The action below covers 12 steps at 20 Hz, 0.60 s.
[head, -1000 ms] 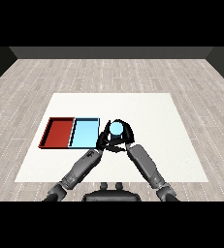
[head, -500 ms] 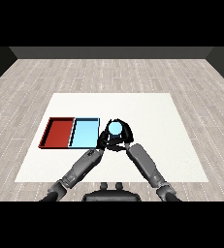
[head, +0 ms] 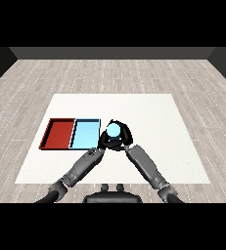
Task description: Pick the blue can and put it in the blue box
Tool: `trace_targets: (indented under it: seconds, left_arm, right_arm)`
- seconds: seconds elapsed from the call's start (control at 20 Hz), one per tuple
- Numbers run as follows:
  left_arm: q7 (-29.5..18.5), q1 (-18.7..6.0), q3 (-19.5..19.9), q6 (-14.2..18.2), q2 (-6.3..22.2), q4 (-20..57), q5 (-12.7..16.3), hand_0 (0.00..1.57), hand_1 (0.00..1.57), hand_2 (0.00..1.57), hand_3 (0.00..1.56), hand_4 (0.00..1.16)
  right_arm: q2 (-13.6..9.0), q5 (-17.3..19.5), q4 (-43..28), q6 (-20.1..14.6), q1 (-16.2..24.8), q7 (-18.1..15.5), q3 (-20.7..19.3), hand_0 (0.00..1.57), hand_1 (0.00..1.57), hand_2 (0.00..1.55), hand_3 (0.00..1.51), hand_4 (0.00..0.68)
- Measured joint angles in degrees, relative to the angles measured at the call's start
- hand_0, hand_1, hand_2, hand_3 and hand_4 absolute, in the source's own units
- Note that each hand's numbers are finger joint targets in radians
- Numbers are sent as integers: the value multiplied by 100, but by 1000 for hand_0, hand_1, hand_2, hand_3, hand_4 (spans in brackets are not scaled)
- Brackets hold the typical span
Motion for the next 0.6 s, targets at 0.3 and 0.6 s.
trace_targets:
  seconds: [0.3,0.6]
  left_arm:
    - [-13,47,-58,349,-1,48,187,1571,1571,1571,1514,1158]
    - [252,-121,-216,787,16,161,230,1571,1571,1555,1458,1134]
  right_arm:
    - [-15,-61,17,-187,11,-112,220,1439,1439,1462,1378,517]
    - [-78,-177,31,-217,-48,-158,254,1419,1419,1454,1372,529]
